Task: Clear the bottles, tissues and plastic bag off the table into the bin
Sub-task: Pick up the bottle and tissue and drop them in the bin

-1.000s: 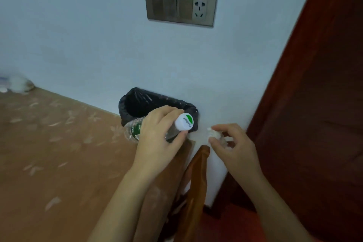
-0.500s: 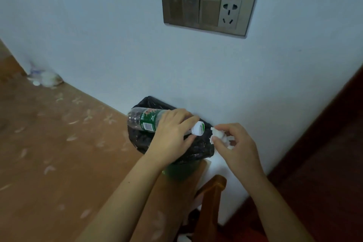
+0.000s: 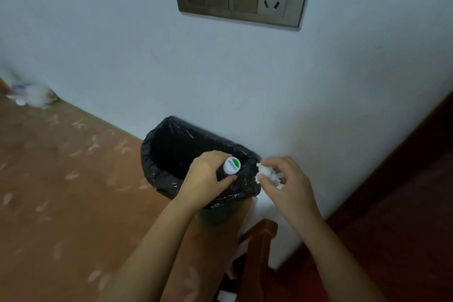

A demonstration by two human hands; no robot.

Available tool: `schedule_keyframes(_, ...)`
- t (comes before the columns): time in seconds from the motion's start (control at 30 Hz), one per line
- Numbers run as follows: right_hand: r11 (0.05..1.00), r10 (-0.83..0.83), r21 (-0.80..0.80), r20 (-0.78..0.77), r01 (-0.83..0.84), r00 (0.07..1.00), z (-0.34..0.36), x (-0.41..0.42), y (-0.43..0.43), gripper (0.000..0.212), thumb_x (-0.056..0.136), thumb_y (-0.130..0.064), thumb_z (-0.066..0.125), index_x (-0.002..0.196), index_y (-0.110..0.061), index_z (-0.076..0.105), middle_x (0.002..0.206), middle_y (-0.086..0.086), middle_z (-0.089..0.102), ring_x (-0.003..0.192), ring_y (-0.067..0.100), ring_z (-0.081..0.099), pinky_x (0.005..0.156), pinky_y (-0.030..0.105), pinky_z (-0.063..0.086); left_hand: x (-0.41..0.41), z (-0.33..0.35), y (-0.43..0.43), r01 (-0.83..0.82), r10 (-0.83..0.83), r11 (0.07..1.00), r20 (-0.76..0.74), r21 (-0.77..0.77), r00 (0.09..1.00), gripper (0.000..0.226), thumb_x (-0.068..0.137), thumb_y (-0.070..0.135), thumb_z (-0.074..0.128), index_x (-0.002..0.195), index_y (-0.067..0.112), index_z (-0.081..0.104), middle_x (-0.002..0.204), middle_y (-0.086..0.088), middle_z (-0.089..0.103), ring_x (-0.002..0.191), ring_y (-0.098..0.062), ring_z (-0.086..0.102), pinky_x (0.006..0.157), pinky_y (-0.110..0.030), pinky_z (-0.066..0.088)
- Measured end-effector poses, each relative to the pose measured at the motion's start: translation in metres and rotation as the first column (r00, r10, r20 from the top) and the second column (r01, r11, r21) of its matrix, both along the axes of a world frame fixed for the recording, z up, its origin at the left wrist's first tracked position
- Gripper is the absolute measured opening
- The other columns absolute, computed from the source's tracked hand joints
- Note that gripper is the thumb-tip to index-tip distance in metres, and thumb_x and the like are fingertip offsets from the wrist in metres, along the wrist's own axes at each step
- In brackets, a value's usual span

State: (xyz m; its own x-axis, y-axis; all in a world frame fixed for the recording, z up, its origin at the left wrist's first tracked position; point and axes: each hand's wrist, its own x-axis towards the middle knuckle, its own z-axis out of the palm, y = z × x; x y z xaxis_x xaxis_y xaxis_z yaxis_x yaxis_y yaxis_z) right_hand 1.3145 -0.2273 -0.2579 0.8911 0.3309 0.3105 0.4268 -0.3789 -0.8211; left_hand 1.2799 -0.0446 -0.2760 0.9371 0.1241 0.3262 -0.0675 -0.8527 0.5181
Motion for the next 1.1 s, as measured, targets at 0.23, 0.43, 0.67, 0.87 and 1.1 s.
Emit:
schedule_keyframes(0.23, 0.998, 0.059, -0.02, 0.01, -0.059, 0.998, -0.004, 0.002, 0.017, 0.023, 0.075, -0.009, 0.066, 0.089, -0.026, 0.059, 0.09, -0.011, 0.056, 0.084, 0.001, 0.054, 0.066, 0.005, 0.04, -0.022, -0.004, 0.01, -0.095, 0.094, 0.994, 0.013, 0.056, 0.995, 0.051, 0.079, 0.038, 0.065, 0.123, 0.017, 0.052, 0.121, -0.001, 0.059, 0.114, -0.017, 0.048, 0.1, -0.039, 0.038)
schedule_keyframes(0.43, 0.985, 0.163, -0.058, 0.018, -0.162, 0.986, -0.002, 0.003, 0.048, 0.019, 0.078, -0.012, 0.064, 0.095, -0.02, 0.06, 0.092, -0.011, 0.053, 0.088, 0.006, 0.053, 0.071, 0.007, 0.039, -0.055, -0.009, 0.03, -0.298, 0.291, 0.953, 0.105, 0.059, 0.951, 0.039, 0.08, 0.029, 0.066, 0.114, 0.011, 0.059, 0.115, -0.007, 0.063, 0.118, -0.025, 0.049, 0.098, -0.036, 0.033)
schedule_keyframes(0.67, 0.957, 0.254, -0.169, 0.086, -0.237, 0.963, -0.006, 0.004, 0.088, 0.018, 0.081, -0.017, 0.063, 0.099, -0.015, 0.06, 0.095, -0.003, 0.054, 0.092, 0.015, 0.051, 0.076, 0.024, 0.041, -0.07, -0.016, 0.043, -0.383, 0.384, 0.923, -0.006, 0.034, 0.923, 0.044, 0.084, 0.034, 0.059, 0.121, 0.012, 0.054, 0.124, -0.007, 0.057, 0.128, -0.024, 0.039, 0.105, -0.048, 0.03)
schedule_keyframes(0.87, 0.935, 0.239, -0.304, 0.151, -0.185, 0.959, -0.013, 0.006, 0.101, 0.027, 0.08, -0.021, 0.064, 0.106, -0.013, 0.06, 0.105, 0.004, 0.06, 0.1, 0.021, 0.051, 0.088, 0.037, 0.043, -0.073, -0.018, 0.043, -0.375, 0.376, 0.926, -0.039, 0.031, 0.926, 0.047, 0.087, 0.037, 0.054, 0.127, 0.014, 0.048, 0.132, -0.005, 0.05, 0.134, -0.021, 0.028, 0.111, -0.049, 0.02)
schedule_keyframes(1.1, 0.931, 0.23, -0.329, 0.202, -0.155, 0.952, -0.009, -0.008, 0.082, 0.03, 0.082, -0.02, 0.062, 0.11, -0.012, 0.059, 0.11, 0.006, 0.06, 0.106, 0.022, 0.05, 0.094, 0.037, 0.039, -0.081, -0.011, 0.031, -0.396, 0.397, 0.916, -0.002, 0.062, 0.918, 0.046, 0.088, 0.037, 0.051, 0.129, 0.016, 0.047, 0.139, -0.004, 0.045, 0.137, -0.021, 0.023, 0.111, -0.043, 0.01)
